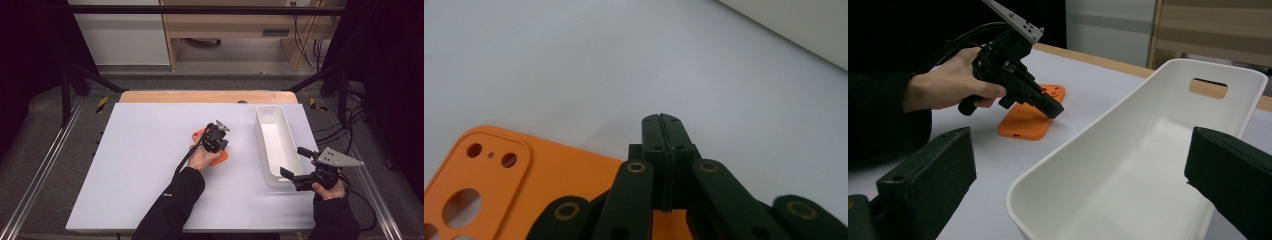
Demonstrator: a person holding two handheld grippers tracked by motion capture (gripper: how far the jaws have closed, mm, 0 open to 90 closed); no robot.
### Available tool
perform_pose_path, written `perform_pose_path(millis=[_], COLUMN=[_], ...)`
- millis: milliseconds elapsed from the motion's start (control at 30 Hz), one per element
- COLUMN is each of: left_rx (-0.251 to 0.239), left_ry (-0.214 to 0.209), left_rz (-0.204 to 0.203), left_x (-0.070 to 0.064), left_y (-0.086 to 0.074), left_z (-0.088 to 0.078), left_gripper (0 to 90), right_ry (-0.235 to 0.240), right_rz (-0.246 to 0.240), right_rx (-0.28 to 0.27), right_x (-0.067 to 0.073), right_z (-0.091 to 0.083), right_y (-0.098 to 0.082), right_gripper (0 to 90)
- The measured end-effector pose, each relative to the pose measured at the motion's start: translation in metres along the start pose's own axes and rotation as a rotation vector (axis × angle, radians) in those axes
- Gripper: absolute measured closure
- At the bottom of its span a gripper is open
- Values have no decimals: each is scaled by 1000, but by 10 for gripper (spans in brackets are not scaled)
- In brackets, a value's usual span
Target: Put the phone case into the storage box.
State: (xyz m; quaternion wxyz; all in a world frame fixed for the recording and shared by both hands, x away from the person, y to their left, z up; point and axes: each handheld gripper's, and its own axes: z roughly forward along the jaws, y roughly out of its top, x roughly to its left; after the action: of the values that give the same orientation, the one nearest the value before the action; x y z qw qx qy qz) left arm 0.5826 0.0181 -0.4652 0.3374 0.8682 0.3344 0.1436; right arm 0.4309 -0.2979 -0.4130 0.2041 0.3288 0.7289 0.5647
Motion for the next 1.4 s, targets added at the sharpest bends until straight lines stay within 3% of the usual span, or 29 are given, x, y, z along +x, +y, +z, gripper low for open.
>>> perform_pose_path(millis=[733, 933, 1400], left_rx=[52, 89, 120], left_ry=[-29, -30, -46], left_rz=[60, 98, 156], left_x=[2, 2, 3], left_y=[0, -2, -15], left_z=[-2, -7, -21], left_gripper=[896, 896, 897], right_ry=[-4, -5, -7], right_rz=[2, 1, 2], right_rx=[3, -1, 3], right_x=[0, 0, 0], right_z=[0, 0, 0], right_y=[0, 0, 0], right_gripper=[4, 4, 4])
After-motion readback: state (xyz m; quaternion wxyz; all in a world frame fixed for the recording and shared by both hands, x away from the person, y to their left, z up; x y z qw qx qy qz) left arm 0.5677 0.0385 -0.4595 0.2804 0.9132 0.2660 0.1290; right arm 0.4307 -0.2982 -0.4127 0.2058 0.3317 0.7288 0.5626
